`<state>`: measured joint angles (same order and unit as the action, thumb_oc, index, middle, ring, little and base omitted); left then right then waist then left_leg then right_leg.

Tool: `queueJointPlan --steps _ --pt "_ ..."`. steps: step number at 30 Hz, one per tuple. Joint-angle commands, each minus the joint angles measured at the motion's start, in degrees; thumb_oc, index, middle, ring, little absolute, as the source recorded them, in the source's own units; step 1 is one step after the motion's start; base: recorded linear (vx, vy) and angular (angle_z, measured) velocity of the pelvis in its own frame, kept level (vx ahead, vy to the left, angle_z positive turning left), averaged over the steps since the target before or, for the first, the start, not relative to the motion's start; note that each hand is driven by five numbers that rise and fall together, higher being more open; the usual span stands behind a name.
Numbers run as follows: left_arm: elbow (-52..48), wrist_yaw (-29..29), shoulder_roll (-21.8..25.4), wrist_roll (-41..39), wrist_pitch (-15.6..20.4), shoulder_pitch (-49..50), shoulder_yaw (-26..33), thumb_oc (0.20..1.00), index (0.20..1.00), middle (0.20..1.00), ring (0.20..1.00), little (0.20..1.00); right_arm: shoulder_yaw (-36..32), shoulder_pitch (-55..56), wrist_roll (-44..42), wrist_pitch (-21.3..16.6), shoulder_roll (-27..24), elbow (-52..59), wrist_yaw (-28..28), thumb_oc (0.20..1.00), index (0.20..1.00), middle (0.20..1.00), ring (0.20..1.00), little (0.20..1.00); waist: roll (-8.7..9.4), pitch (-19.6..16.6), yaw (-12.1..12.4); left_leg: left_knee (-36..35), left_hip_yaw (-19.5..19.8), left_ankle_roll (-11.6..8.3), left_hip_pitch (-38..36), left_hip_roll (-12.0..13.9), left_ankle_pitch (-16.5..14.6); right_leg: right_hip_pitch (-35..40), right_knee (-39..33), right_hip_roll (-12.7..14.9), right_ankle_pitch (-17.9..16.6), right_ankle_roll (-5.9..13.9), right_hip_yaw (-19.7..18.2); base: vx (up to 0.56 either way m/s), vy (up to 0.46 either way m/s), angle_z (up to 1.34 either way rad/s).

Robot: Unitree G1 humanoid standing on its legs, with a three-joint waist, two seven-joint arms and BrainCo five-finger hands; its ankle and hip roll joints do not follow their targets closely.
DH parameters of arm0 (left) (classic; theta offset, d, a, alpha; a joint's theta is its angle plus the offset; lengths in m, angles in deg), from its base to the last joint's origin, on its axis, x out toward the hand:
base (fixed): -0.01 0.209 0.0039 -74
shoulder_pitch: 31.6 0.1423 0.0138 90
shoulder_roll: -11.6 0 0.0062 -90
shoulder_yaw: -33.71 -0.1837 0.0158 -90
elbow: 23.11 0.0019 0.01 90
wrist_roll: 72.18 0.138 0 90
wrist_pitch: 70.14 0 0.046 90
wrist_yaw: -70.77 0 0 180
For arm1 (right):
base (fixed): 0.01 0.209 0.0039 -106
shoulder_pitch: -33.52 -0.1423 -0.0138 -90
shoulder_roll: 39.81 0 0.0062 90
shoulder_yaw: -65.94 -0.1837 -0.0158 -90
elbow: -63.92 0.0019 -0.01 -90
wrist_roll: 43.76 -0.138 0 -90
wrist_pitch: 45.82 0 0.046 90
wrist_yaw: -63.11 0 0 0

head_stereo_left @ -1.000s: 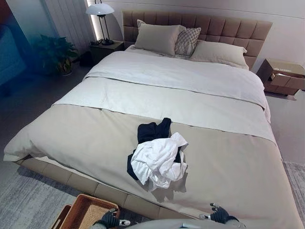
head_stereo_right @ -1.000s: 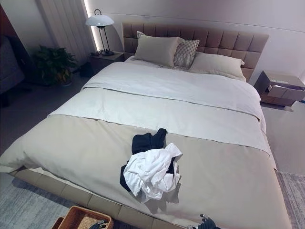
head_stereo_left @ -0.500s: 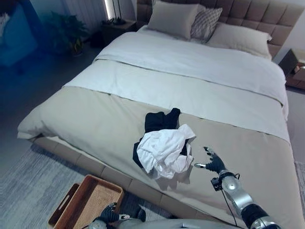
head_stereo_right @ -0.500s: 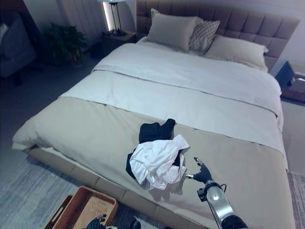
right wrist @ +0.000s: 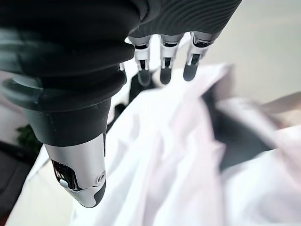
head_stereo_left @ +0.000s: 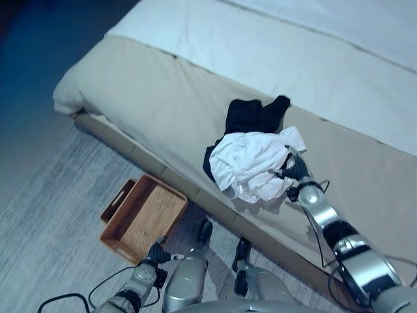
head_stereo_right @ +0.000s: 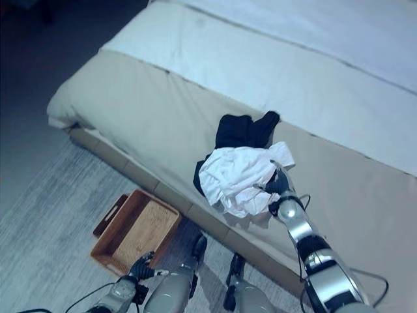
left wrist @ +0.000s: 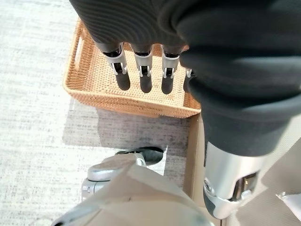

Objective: Pick up clothes into the bucket

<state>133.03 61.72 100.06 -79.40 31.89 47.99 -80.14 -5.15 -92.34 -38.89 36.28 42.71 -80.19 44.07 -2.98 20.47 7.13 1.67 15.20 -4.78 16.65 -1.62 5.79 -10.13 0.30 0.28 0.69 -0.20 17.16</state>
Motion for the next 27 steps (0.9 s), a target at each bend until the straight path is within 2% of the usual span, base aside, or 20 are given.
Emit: queueJointPlan --steps 1,10,14,15,17,22,24,27 --pt "0.9 -2.3 0.4 -2.5 1.3 -2.6 -0.9 1.0 1.0 1.0 1.0 1.0 3.0 -2.1 -1.1 0.5 -0.7 0.6 -3.1 1.0 1.0 1.0 1.0 1.0 2.65 -0.3 0.1 5.4 -4.8 5.57 3.0 -4.2 -2.6 -4.4 7.7 5.8 0.1 2.98 -6.2 -0.05 0.062 0.03" --pt "-3.0 -4.1 0.4 -5.5 1.8 -6.1 -2.8 1.0 1.0 1.0 1.0 1.0 5.9 -14.8 -4.5 1.7 -1.8 -13.8 -4.8 1.0 1.0 1.0 1.0 1.0 0.19 3.8 1.4 12.7 -5.3 5.72 11.2 -6.7 -4.4 -13.4 18.0 6.8 3.3 1.82 -7.2 -0.04 0.032 0.05" --pt "-3.1 -4.5 0.4 -5.9 1.4 -7.9 -3.4 1.0 1.0 1.0 1.0 1.0 7.1 -18.5 -5.0 2.6 -2.4 -18.9 -4.3 1.0 1.0 1.0 1.0 1.0 -0.1 5.4 1.8 14.2 -5.2 5.74 13.6 -7.0 -4.4 -15.7 19.9 7.2 3.8 1.49 -6.9 -0.03 -0.011 0.11" --pt "-2.9 -4.5 0.3 -6.0 1.3 -8.3 -3.4 1.0 1.0 1.0 1.0 1.0 7.6 -19.5 -4.8 2.8 -2.4 -19.7 -3.9 0.959 0.959 0.959 0.959 0.959 -0.22 5.8 1.9 14.5 -5.2 5.74 14.1 -7.1 -4.3 -16.1 20.2 7.2 3.8 1.43 -6.9 -0.03 -0.023 0.04" --pt "-3.2 -4.5 0.4 -6.1 1.2 -8.9 -3.5 1.0 1.0 1.0 1.0 1.0 8.2 -20.7 -4.8 3.3 -2.3 -21.1 -3.2 0.2 0.2 0.2 0.2 0.2 -0.3 6.3 2.0 14.6 -4.9 5.75 14.4 -7.2 -4.2 -16.5 20.3 7.2 3.8 1.27 -6.8 -0.01 -0.035 0.03" --pt "-2.7 -5.3 0.7 -6.7 1.7 -9.0 -3.0 1.0 1.0 1.0 1.0 1.0 7.2 -20.2 -6.2 2.2 -2.2 -16.2 -5.2 0.2 0.2 0.2 0.2 0.2 0.16 7.1 1.3 12.8 -4.6 5.56 13.4 -6.7 -3.1 -16.0 19.2 6.8 3.5 1.17 -6.8 0.0 -0.008 0.01" --pt "-2.9 -6.0 0.9 -7.1 2.2 -8.5 -2.7 1.0 1.0 1.0 1.0 1.0 6.0 -18.0 -6.5 1.1 -2.7 -6.4 -7.1 0.2 0.2 0.2 0.2 0.2 0.86 7.2 0.6 11.7 -4.6 5.59 12.7 -6.5 -2.8 -15.3 18.2 6.5 3.1 1.37 -7.2 0.0 0.0 0.0" --pt "-4.2 -7.1 1.5 -7.2 3.3 -7.0 -2.2 1.0 1.0 1.0 1.0 1.0 2.4 -9.9 -3.1 -0.1 -5.4 14.4 -10.2 0.2 0.2 0.2 0.2 0.2 2.0 7.0 -0.9 10.0 -4.7 5.61 10.9 -5.9 -2.4 -14.0 16.3 6.2 2.4 1.75 -7.4 0.0 0.0 0.0"
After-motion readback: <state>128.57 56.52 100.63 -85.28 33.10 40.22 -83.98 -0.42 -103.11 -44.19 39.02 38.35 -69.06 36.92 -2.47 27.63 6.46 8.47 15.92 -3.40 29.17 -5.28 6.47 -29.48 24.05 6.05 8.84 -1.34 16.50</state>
